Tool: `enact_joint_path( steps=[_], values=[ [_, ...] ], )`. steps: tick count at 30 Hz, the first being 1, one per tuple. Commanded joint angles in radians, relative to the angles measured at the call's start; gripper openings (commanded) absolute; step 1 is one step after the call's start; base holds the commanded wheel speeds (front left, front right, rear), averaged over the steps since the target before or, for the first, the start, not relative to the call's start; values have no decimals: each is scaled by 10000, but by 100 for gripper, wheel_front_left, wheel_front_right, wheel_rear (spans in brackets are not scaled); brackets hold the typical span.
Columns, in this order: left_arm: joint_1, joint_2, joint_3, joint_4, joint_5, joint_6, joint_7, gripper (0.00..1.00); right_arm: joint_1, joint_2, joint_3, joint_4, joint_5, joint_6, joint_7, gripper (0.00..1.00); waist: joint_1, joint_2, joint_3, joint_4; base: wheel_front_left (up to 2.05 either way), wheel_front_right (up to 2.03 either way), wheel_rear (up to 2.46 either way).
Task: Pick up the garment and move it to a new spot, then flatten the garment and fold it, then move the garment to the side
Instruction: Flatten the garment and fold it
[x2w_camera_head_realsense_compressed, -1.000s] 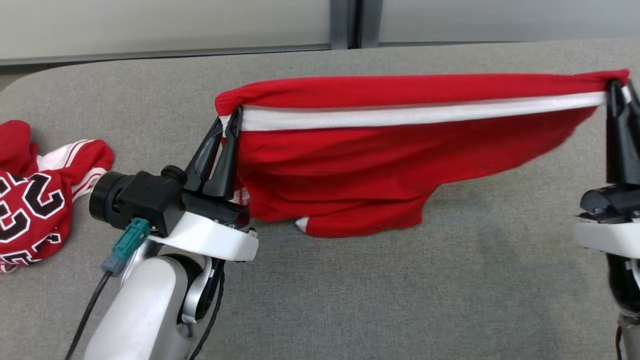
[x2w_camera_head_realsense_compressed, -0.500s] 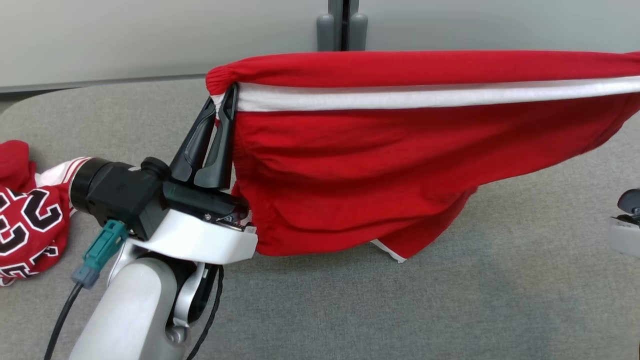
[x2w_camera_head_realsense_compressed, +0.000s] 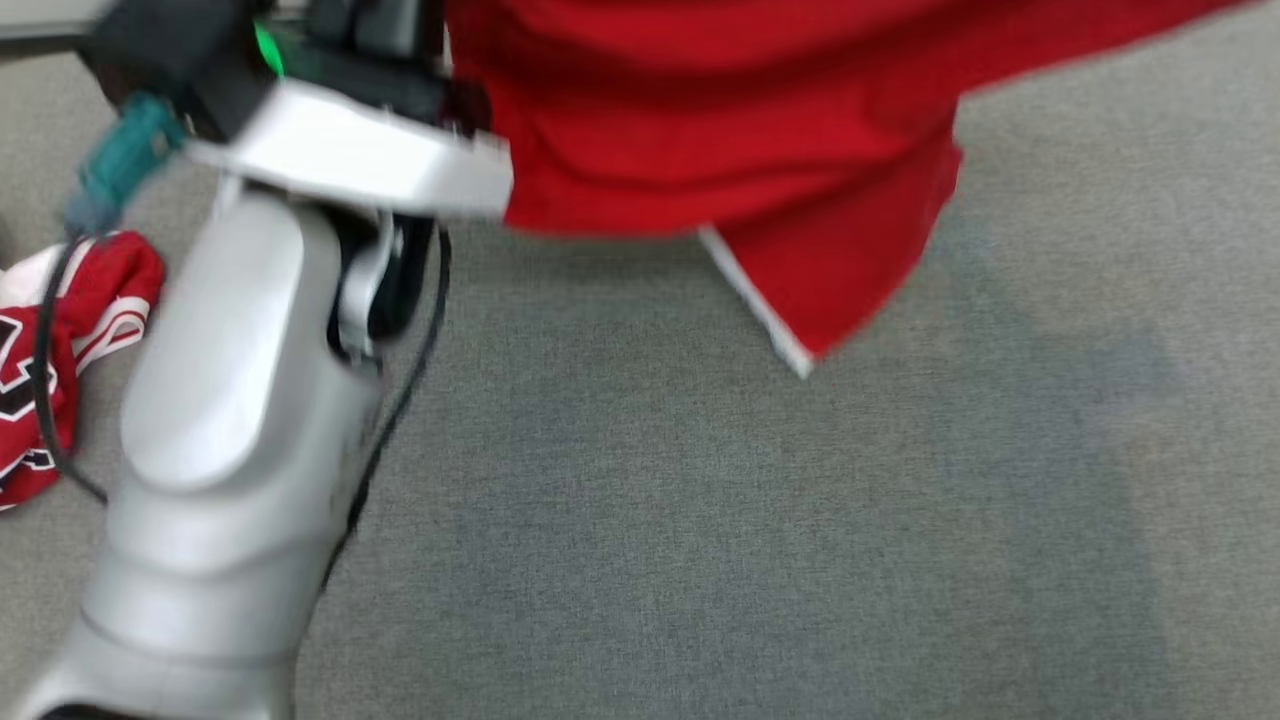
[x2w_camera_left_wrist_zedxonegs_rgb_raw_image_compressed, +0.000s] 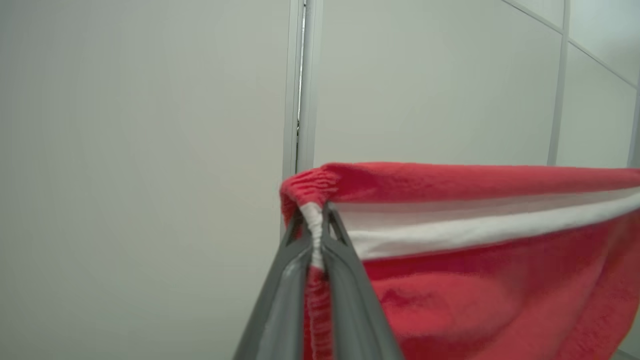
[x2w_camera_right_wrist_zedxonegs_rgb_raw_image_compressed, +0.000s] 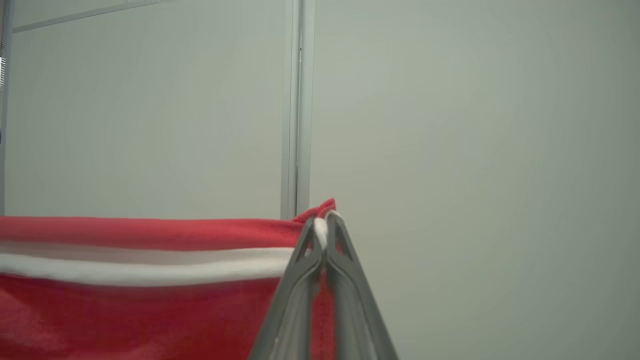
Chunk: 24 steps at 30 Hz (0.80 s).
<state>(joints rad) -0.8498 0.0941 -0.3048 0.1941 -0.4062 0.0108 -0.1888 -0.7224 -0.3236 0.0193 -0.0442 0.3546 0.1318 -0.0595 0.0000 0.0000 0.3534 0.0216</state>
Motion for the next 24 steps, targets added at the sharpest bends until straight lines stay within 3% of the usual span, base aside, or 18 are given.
enact_joint_path(
  steps=[1, 7, 12, 19, 24],
  values=[
    [-408, 11, 73, 257, -13, -22, -100, 0, -405, -66, 82, 171, 86, -20, -99, 0, 0, 0, 186, 40, 0, 0, 0],
    [-2816, -289, 264, 2782, -123, -303, -700, 0, -3217, 97, 1096, 2406, 352, -19, -777, 0, 0, 0, 434, -77, 0, 0, 0],
    [-3459, -387, 516, 4608, -153, -441, -762, 0, -4274, 468, 2215, 4765, 641, -13, -1179, 0, 0, 0, 497, -241, 0, 0, 0],
    [-2384, -421, 45, 6745, -798, -655, -759, 0, -3495, 1245, 3879, 7425, 1416, -11, -1743, 0, 0, 0, 569, -441, 0, 0, 0],
    [-988, -417, -470, 6932, -1483, -702, -759, 0, -1991, 1544, 4886, 8143, 2226, -11, -2022, 0, 0, 0, 568, -496, 0, 0, 0]
  ],
)
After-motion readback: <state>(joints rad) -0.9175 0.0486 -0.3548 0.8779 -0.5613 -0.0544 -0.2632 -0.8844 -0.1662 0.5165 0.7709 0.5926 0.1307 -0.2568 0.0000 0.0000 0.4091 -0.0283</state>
